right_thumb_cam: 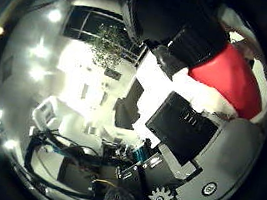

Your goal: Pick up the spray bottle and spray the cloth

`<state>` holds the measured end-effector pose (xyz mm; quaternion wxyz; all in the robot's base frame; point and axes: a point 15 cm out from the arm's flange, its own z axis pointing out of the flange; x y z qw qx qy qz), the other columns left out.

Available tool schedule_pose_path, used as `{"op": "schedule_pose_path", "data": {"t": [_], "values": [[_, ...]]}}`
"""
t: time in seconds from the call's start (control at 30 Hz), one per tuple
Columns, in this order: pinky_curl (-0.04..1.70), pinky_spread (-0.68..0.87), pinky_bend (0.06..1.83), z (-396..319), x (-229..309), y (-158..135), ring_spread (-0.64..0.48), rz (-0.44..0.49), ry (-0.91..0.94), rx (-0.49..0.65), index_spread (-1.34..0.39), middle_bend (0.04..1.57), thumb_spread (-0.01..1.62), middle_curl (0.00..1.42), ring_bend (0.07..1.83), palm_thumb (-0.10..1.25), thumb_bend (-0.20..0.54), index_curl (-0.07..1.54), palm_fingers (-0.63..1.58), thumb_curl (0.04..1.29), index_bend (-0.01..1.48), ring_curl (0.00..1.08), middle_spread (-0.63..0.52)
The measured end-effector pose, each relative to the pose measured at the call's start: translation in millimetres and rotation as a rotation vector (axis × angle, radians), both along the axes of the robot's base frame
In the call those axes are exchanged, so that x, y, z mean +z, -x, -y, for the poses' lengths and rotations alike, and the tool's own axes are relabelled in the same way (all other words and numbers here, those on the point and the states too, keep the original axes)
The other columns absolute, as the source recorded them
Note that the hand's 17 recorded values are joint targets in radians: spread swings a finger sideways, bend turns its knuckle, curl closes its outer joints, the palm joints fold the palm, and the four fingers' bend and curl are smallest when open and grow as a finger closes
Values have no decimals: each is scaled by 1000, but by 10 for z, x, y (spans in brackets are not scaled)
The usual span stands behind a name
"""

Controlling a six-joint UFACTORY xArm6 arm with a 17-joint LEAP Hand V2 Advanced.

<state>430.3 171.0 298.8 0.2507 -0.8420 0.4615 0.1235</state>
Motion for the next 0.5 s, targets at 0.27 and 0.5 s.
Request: {"op": "schedule_pose_path", "data": {"t": [0.27,0.5], "values": [[1602,-93,992,-165,104,-58,-183,80,240,37,-172,1409,839,650,1425,1095,-15,709,1155,857,1229,725,-97],[1602,-89,993,-269,124,-202,-184,179,460,97,-172,1408,821,652,1426,1090,-15,710,1155,868,1229,724,-97]]}}
